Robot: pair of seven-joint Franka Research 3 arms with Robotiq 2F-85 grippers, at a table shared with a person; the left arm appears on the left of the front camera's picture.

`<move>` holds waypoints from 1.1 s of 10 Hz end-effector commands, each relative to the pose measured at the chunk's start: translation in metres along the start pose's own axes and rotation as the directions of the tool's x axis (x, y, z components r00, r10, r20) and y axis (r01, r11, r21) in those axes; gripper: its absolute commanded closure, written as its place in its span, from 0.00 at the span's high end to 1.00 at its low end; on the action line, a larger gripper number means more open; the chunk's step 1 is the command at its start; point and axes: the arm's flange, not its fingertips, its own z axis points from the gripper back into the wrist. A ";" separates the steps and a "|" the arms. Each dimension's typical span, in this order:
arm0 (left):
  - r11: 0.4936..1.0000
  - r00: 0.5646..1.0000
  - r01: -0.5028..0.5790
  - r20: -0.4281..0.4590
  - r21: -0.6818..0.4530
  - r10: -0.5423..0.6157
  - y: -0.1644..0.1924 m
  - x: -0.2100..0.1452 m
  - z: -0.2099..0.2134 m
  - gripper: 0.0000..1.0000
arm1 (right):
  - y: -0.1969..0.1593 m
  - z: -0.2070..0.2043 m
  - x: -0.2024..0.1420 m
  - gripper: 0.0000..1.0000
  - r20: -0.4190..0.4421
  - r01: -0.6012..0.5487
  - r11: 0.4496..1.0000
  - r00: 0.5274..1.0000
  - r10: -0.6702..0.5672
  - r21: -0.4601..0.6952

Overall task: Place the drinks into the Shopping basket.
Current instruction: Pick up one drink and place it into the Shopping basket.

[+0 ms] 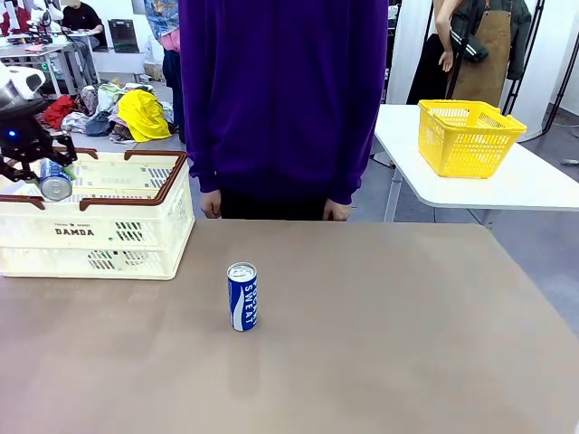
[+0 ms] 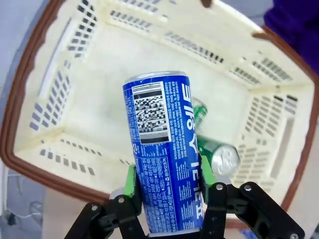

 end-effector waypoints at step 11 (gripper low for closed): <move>0.989 0.995 -0.094 -0.019 0.111 0.096 -0.034 0.011 -0.046 0.00 | 0.002 -0.001 0.003 1.00 0.008 -0.027 0.999 1.000 0.026 0.026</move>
